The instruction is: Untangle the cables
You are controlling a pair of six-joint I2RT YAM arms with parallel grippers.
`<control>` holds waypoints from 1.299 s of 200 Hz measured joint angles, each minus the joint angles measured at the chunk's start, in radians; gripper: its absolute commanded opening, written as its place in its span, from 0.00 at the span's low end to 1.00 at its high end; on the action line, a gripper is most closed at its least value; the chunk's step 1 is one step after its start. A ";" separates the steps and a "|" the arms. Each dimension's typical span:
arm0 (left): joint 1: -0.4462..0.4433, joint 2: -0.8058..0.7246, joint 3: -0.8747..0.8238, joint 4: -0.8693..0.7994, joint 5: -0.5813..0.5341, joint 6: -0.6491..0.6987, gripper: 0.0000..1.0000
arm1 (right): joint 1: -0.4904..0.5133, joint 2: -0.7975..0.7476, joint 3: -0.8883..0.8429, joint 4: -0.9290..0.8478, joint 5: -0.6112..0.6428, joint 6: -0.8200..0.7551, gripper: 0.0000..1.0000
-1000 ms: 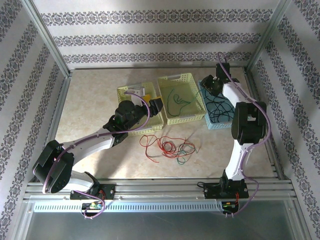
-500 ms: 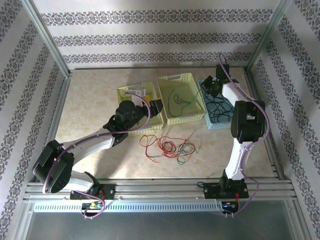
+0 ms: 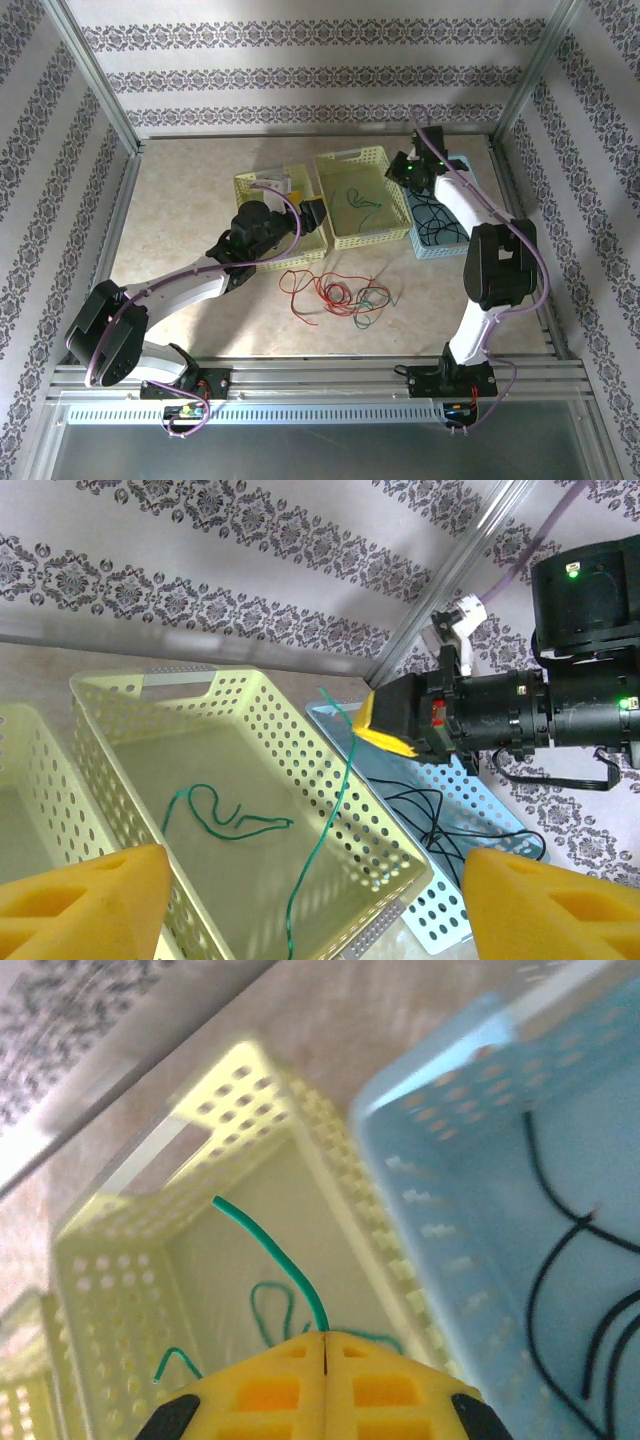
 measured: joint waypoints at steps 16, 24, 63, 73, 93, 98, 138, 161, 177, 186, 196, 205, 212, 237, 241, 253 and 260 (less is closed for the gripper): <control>0.000 0.000 0.000 0.000 0.003 0.000 0.76 | 0.050 0.009 0.000 -0.026 0.015 -0.046 0.00; 0.000 0.000 0.000 0.000 0.006 0.000 0.76 | 0.069 0.020 0.000 -0.042 0.023 -0.068 0.00; 0.000 0.000 0.000 0.000 0.006 0.000 0.76 | 0.109 0.134 0.019 -0.130 0.068 -0.142 0.00; 0.000 0.000 0.000 0.000 0.006 0.000 0.76 | 0.111 0.167 0.031 -0.152 0.077 -0.152 0.00; 0.000 0.000 0.000 0.000 0.006 0.000 0.77 | 0.120 0.212 0.056 -0.187 0.095 -0.170 0.06; 0.000 0.000 0.000 0.000 0.006 0.000 0.76 | 0.122 0.216 0.060 -0.193 0.101 -0.173 0.14; 0.000 0.000 0.000 -0.005 0.006 0.000 0.77 | 0.159 0.184 0.078 -0.199 0.134 -0.212 0.38; 0.000 0.000 0.000 -0.026 0.010 0.001 0.77 | 0.174 0.099 0.078 -0.196 0.159 -0.225 0.41; 0.000 0.002 0.001 -0.050 0.021 0.006 0.77 | 0.180 0.008 0.060 -0.180 0.181 -0.238 0.42; 0.000 0.005 0.003 -0.064 0.024 0.012 0.77 | 0.182 -0.058 0.028 -0.170 0.192 -0.242 0.43; -0.001 0.011 0.006 -0.085 0.027 0.025 0.78 | 0.187 -0.151 -0.031 -0.160 0.206 -0.245 0.43; -0.003 0.015 0.011 -0.110 0.029 0.036 0.78 | 0.190 -0.231 -0.092 -0.153 0.208 -0.245 0.43; -0.005 0.019 0.016 -0.129 0.032 0.048 0.78 | 0.194 -0.303 -0.152 -0.146 0.206 -0.246 0.42; -0.021 0.041 0.035 -0.198 0.033 0.088 0.78 | 0.251 -0.544 -0.393 -0.155 0.137 -0.242 0.41; -0.025 0.045 0.035 -0.208 0.033 0.093 0.78 | 0.268 -0.571 -0.427 -0.161 0.120 -0.242 0.41; -0.037 0.056 0.035 -0.231 0.036 0.102 0.78 | 0.349 -0.646 -0.535 -0.182 0.082 -0.236 0.42; -0.042 0.064 0.035 -0.240 0.041 0.105 0.78 | 0.396 -0.674 -0.585 -0.195 0.071 -0.227 0.42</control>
